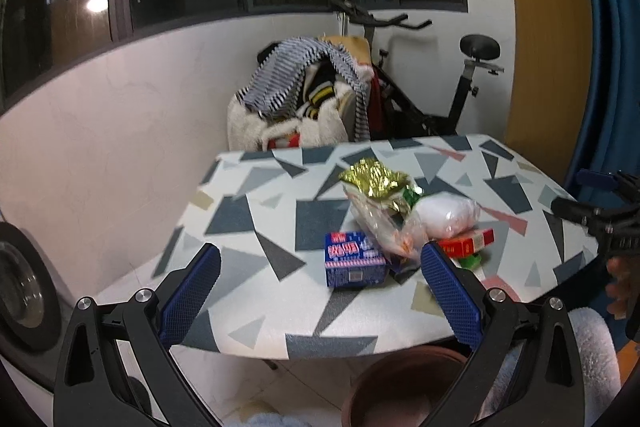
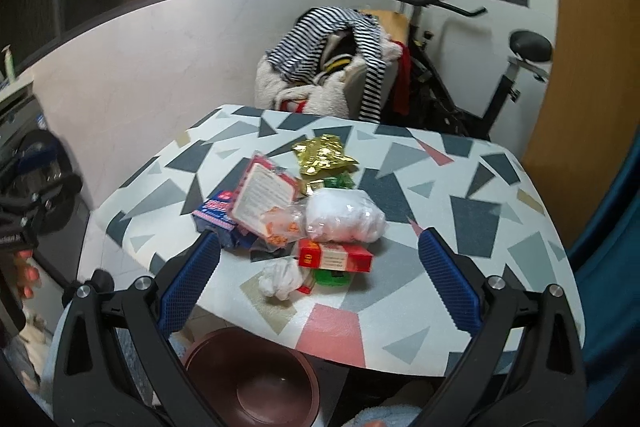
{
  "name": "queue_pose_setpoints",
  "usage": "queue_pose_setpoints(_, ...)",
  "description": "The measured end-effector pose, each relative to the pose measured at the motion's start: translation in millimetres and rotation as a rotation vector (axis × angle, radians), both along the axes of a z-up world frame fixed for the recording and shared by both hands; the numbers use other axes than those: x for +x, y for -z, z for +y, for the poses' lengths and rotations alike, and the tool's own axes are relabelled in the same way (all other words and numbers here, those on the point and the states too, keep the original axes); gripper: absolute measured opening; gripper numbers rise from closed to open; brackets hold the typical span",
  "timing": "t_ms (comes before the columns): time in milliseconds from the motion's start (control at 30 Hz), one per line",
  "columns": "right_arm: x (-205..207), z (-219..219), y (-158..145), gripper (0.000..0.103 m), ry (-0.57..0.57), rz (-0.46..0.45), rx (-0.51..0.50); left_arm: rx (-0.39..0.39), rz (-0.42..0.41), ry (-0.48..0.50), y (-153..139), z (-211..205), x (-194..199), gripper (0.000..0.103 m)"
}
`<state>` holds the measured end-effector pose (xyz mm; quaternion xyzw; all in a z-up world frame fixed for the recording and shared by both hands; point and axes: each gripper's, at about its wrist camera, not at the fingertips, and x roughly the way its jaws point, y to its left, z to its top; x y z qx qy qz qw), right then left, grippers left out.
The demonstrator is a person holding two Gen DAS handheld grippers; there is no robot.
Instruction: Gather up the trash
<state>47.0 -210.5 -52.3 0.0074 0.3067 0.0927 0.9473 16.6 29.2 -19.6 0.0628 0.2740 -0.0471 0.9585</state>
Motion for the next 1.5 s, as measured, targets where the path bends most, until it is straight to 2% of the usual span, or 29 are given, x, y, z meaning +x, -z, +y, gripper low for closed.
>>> queue_pose_setpoints(133,4.4,-12.2,10.1,0.097,0.027,-0.008,0.034,-0.042,0.009,-0.003,11.4,8.3,5.8,0.098)
queue_pose_setpoints(333,22.0,-21.3,48.2,0.098,0.031,0.117,0.075,0.016,-0.006,-0.028,26.8,10.5,14.0,0.098)
queue_pose_setpoints(467,28.9,-2.7,76.4,0.097,0.012,0.168,0.030,-0.035,0.052,-0.023,41.6,16.7,24.8,0.098)
queue_pose_setpoints(567,34.8,13.1,97.7,0.097,-0.040,0.169,0.072,-0.023,0.092,-0.059,55.0,19.7,32.4,0.098)
queue_pose_setpoints(600,38.3,20.5,105.6,0.094,-0.059,0.179,0.079,-0.017,0.100,-0.073,58.6,20.5,33.5,0.098)
queue_pose_setpoints(633,41.0,27.4,110.4,0.082,-0.071,0.184,0.080,-0.020,0.113,-0.080,62.7,22.8,35.4,0.098)
queue_pose_setpoints(800,66.1,55.8,137.5,0.078,-0.075,0.233,0.097,-0.066,0.149,-0.098,75.8,36.2,41.7,0.098)
queue_pose_setpoints(900,80.2,68.2,151.5,0.077,-0.050,0.255,0.040,-0.084,0.155,-0.103,78.3,39.7,43.1,0.098)
queue_pose_setpoints(967,85.8,73.1,157.4,0.071,-0.052,0.258,0.010,-0.098,0.161,-0.098,79.4,40.9,42.1,0.097)
queue_pose_setpoints(1000,88.0,75.2,159.8,0.061,-0.057,0.266,-0.004,-0.101,0.164,-0.093,79.8,41.2,42.2,0.097)
queue_pose_setpoints(1033,87.6,76.1,160.0,0.060,-0.060,0.270,-0.012,-0.100,0.165,-0.088,80.2,41.3,42.0,0.097)
queue_pose_setpoints(1167,74.5,77.9,150.7,0.057,-0.133,0.249,0.006,-0.104,0.174,-0.075,81.4,38.0,42.1,0.087)
queue_pose_setpoints(1267,66.7,77.2,145.7,0.057,-0.170,0.242,0.035,-0.145,0.197,-0.063,84.0,35.8,45.2,0.083)
queue_pose_setpoints(1333,60.2,72.5,139.6,0.057,-0.163,0.231,0.061,-0.174,0.212,-0.045,85.3,32.2,46.4,0.075)
queue_pose_setpoints(1400,54.7,60.9,131.9,0.057,-0.137,0.215,0.096,-0.206,0.232,0.001,87.6,25.7,47.9,0.054)
queue_pose_setpoints(1500,49.4,42.9,120.9,0.057,-0.100,0.193,0.123,-0.285,0.277,0.137,92.1,2.1,56.8,0.037)
